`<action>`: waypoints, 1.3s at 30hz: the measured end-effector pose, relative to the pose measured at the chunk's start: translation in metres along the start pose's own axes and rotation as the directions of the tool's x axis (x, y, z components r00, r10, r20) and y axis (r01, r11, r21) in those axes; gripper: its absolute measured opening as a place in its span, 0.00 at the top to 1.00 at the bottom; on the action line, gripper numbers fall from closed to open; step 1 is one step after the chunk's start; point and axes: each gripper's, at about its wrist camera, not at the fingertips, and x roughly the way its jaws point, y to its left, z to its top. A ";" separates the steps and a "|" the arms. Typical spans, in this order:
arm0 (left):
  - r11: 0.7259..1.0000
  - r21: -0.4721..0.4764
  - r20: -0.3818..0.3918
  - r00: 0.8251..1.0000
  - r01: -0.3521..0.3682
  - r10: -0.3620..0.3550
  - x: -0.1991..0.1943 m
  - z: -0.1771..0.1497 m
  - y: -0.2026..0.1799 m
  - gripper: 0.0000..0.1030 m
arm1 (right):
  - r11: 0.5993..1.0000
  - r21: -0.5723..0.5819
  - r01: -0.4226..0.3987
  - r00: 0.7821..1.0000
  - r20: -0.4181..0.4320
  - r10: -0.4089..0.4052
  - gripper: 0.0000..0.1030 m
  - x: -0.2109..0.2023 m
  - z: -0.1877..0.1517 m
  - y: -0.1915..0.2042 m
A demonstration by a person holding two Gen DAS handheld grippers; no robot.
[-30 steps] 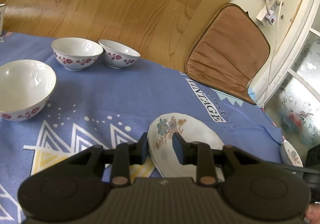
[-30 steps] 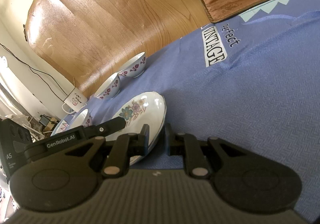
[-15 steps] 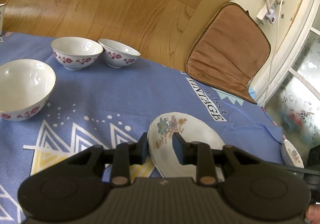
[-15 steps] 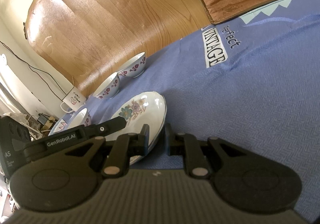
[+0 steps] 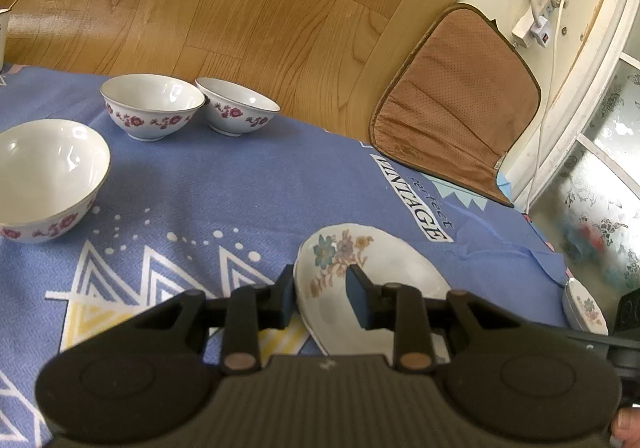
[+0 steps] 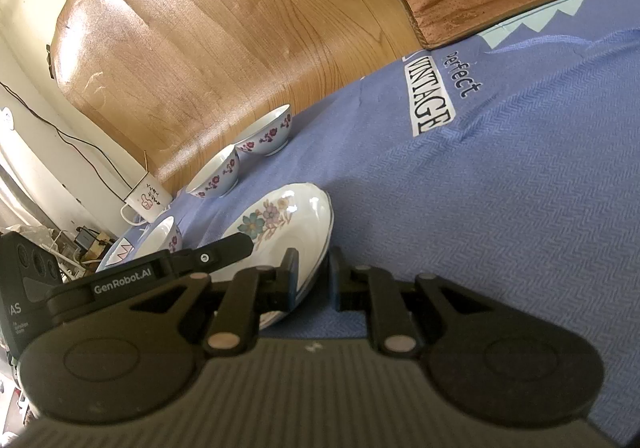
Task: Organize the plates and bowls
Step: 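Hold the floral dish with both grippers and raise it off the table, then carry the dish toward the window, lower it onto the cloth, open both grippers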
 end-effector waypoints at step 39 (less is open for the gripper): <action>0.997 0.013 0.012 0.997 0.075 -0.075 -0.001 0.004 -0.018 0.77 | 0.989 -0.109 0.101 0.991 0.099 -0.090 0.86 -0.024 -0.005 0.014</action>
